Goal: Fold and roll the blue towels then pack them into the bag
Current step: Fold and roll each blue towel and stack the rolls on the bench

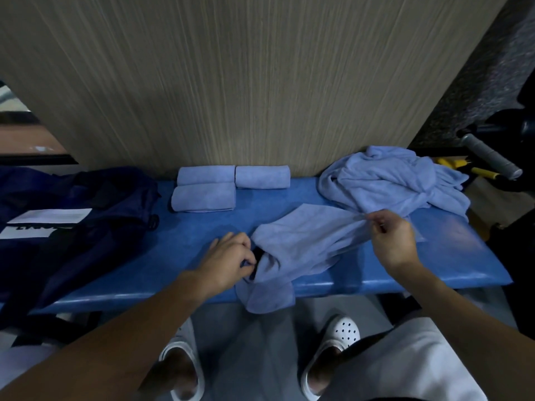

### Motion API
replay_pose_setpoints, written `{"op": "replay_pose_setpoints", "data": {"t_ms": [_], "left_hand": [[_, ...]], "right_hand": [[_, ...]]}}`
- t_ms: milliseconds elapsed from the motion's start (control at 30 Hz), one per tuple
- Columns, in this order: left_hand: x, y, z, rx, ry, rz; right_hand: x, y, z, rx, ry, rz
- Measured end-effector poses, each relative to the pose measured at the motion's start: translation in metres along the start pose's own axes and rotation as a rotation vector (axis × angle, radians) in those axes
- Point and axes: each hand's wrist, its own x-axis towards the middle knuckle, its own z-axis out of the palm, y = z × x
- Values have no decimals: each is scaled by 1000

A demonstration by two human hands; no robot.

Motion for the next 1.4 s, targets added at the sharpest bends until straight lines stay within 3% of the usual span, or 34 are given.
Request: {"op": "replay_pose_setpoints", "data": {"t_ms": [67, 267, 333, 433, 567, 767, 1033, 1400], "left_hand": [[0, 4, 3, -57, 52, 28], [13, 8, -15, -571, 330, -331], [17, 11, -23, -661, 298, -402], [16, 14, -24, -841, 103, -440], [11, 16, -23, -749, 55, -286], [12, 24, -37, -743, 149, -168], [22, 31, -79, -768, 430, -268], [9, 41, -131, -1076, 640, -313]], "right_hand": [[0, 2, -5, -20, -2, 18], [1, -1, -16, 16, 69, 70], [1, -1, -15, 57, 65, 83], [2, 2, -9, 143, 28, 130], [2, 6, -6, 186, 1, 146], [3, -2, -14, 201, 17, 157], [18, -24, -31, 240, 69, 140], [24, -76, -70, 370, 119, 38]]}}
